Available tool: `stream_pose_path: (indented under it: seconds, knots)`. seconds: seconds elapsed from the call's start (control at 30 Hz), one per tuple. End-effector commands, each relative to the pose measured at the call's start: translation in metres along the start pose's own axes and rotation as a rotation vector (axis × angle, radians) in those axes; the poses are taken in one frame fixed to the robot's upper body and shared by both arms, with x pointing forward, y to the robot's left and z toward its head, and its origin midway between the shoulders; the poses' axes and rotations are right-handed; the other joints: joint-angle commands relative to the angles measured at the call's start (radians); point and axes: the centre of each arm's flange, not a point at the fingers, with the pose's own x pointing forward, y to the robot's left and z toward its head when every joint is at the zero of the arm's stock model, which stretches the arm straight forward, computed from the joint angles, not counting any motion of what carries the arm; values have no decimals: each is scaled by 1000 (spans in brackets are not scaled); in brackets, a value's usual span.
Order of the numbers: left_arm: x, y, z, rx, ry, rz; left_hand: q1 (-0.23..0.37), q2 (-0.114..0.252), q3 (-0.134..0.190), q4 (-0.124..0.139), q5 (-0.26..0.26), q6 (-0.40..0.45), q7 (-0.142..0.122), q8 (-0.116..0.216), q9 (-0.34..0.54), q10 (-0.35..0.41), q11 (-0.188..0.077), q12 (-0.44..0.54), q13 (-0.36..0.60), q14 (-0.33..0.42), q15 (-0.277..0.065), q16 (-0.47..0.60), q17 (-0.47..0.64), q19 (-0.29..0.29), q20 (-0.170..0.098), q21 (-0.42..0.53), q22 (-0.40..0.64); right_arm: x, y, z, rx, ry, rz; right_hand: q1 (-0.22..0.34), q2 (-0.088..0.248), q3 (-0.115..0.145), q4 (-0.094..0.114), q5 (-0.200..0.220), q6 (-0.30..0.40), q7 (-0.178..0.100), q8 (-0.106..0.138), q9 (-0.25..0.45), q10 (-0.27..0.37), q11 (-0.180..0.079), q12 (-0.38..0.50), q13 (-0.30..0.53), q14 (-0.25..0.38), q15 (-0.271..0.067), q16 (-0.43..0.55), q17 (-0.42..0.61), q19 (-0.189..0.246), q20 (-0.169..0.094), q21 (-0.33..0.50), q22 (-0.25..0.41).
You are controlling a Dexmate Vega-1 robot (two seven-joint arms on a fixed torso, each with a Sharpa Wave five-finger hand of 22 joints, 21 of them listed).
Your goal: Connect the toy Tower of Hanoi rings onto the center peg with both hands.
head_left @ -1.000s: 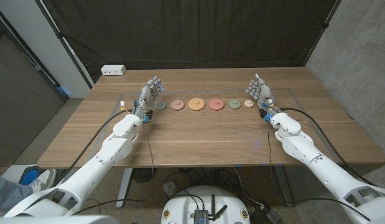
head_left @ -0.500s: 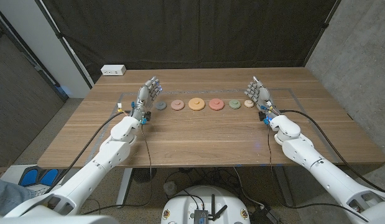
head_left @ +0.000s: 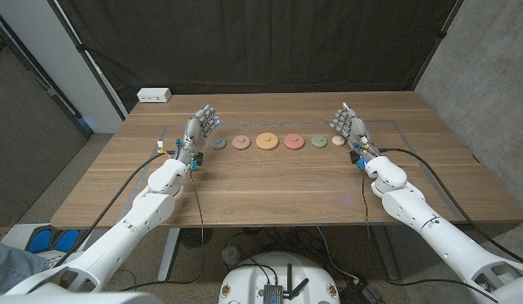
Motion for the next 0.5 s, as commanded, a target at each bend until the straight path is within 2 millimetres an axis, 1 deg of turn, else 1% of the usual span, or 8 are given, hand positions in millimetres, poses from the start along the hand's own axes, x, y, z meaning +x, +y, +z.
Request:
stream_pose_path:
  seconds: [0.03,0.07,0.13,0.2,0.23,0.4,0.43,0.5]
  knots:
    - [1,-1,0,2,9,17,3,-4,0,2,10,8,-10,7,3,24,1,11,3,66,4,17,4,48,21,17,6,2,-1,2,3,-1,-13,4,7,3,-5,1,25,-10,8,6,34,-2,12,-1,69,4,27,2,61,8,19,4]
    - [1,-1,0,2,11,18,3,-3,0,2,10,10,-11,7,3,29,7,13,3,73,3,18,5,58,21,20,7,2,-2,1,7,-2,-15,4,8,2,-5,1,25,-10,8,7,36,-1,13,-1,74,5,29,2,68,9,21,4]
    - [1,-2,-1,4,13,18,1,-3,0,3,10,12,-11,7,3,31,7,12,3,104,4,25,6,74,24,26,9,2,-3,1,8,-6,-15,4,9,2,-6,1,27,-12,6,7,43,1,14,0,107,4,42,3,93,9,26,5]
    - [1,-2,-1,5,20,25,0,-3,0,3,10,15,-10,8,3,31,7,10,3,128,4,29,7,94,29,32,10,3,-4,1,20,-11,-12,6,12,2,-6,2,30,-16,4,8,54,-6,17,3,148,-10,58,7,141,4,38,6]
    - [1,-2,-1,4,23,28,-1,-3,0,4,10,17,-9,8,3,31,7,10,3,148,6,33,8,107,33,37,11,3,-4,1,21,-11,-14,7,14,2,-7,2,31,-19,4,9,61,-12,19,5,173,-14,69,10,154,-1,40,6]
    - [0,-1,-2,6,22,40,-4,0,1,6,10,20,-4,8,3,31,7,8,3,201,4,43,10,144,39,50,14,4,-4,1,11,-12,-21,12,19,3,-9,2,30,-24,2,10,73,-10,24,13,240,-21,100,22,210,-8,54,6]
    - [0,0,-2,7,22,42,-5,0,1,6,10,21,-4,8,3,30,7,8,3,210,3,45,10,149,40,52,15,4,-4,1,10,-11,-22,13,20,3,-9,2,30,-24,1,10,76,-8,25,16,260,-21,110,27,235,-8,61,7]
    - [-1,0,-1,7,20,45,-8,2,2,7,10,23,0,8,4,66,16,20,4,238,4,47,12,162,42,56,17,4,-4,1,7,-12,-24,14,20,2,-9,2,31,-26,1,11,79,-6,27,19,288,-24,123,34,258,-5,68,8]
